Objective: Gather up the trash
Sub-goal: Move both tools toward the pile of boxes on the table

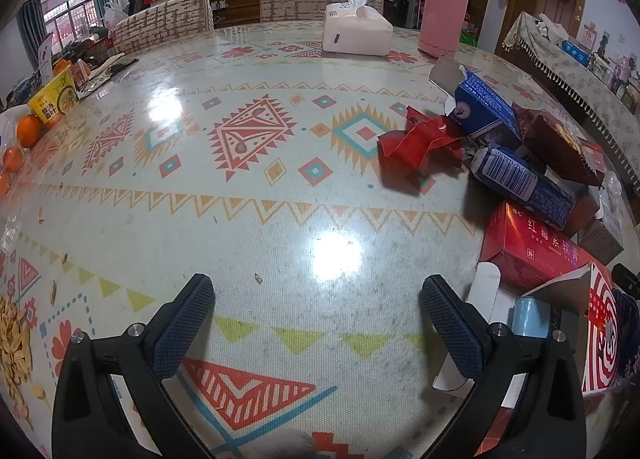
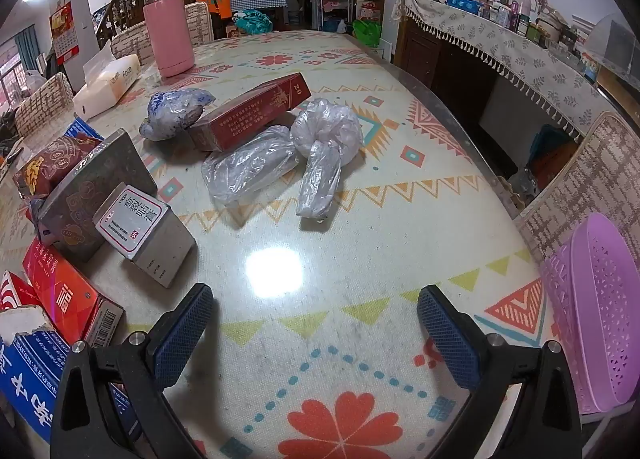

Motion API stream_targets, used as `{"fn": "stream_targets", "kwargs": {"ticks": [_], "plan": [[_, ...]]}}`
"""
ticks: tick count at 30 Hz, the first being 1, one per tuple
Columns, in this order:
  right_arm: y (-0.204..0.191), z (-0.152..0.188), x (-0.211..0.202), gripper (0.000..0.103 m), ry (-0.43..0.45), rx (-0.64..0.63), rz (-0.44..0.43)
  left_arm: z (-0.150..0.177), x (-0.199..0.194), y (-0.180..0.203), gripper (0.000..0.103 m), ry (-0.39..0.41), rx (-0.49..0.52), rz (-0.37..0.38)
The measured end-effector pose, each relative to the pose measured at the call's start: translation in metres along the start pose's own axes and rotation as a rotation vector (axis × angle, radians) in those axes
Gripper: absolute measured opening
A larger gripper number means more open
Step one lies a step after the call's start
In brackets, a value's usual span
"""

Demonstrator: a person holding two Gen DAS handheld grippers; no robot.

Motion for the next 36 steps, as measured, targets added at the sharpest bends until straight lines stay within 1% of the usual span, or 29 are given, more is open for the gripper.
{"fn": "stream_targets", "kwargs": {"ticks": [7,9,12,15,18,19,21,22,23,25,26,27,29,32,36], "plan": [[0.0,0.001,-0.001,0.103,0.0,0.013,-0.019,-0.001,0.001,0.0,0.103,-0.025,0.0,0.005],[0.001,0.001,0.0,0.103,-0.014,0.001,-0.034,0.0,0.0,0.0,0.103,-0.024,0.004,0.01],[-0.002,-0.002,0.002,0.103,-0.047,-0.016,-0.033,0.003,0.0,-0.003,0.103,-0.016,-0.001,0.007],[-0.003,-0.003,0.002,0.103,-0.052,-0.025,-0.04,0.006,-0.004,0.0,0.103,-0.017,0.002,0.006],[0.0,-0.002,0.0,0.103,-0.057,-0.032,-0.04,0.007,-0.005,0.001,0.103,-0.039,0.013,0.02],[0.001,-0.001,0.0,0.103,-0.057,-0.033,-0.043,0.008,-0.007,0.0,0.103,-0.039,0.01,0.024],[0.003,-0.002,0.0,0.103,-0.06,-0.041,-0.059,0.01,-0.013,-0.007,0.103,-0.037,-0.033,0.048],[0.004,-0.001,-0.004,0.103,-0.064,-0.033,-0.071,0.013,-0.023,-0.012,0.103,-0.023,-0.069,0.077],[0.007,0.002,-0.008,0.103,-0.063,-0.014,-0.087,0.014,-0.029,-0.016,0.103,-0.008,-0.082,0.079],[0.012,0.007,-0.021,0.103,-0.039,0.011,-0.114,0.014,-0.053,-0.024,0.103,0.049,-0.097,0.051],[0.014,0.009,-0.031,0.103,-0.019,0.007,-0.106,0.015,-0.064,-0.027,0.103,0.073,-0.1,0.045],[0.015,0.012,-0.037,0.103,-0.008,0.004,-0.1,0.016,-0.081,-0.03,0.103,0.105,-0.101,0.043],[0.017,0.018,-0.052,0.103,0.01,0.007,-0.106,0.019,-0.102,-0.032,0.103,0.142,-0.098,0.044],[0.017,0.033,-0.071,0.103,0.041,0.014,-0.149,0.031,-0.136,-0.029,0.103,0.201,-0.079,0.059],[0.015,0.055,-0.09,0.103,0.086,0.043,-0.182,0.048,-0.159,-0.02,0.103,0.229,-0.061,0.045]]}}
Point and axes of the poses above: each gripper's, at about its wrist camera, not at the fingertips, and x roughly the way its jaws point, y to its right, z to its underside, the point moved 3 cm from there along x, roughly the way its jaws point, and after that the axes turned 4 degrees about y, right-handed, at the moved point
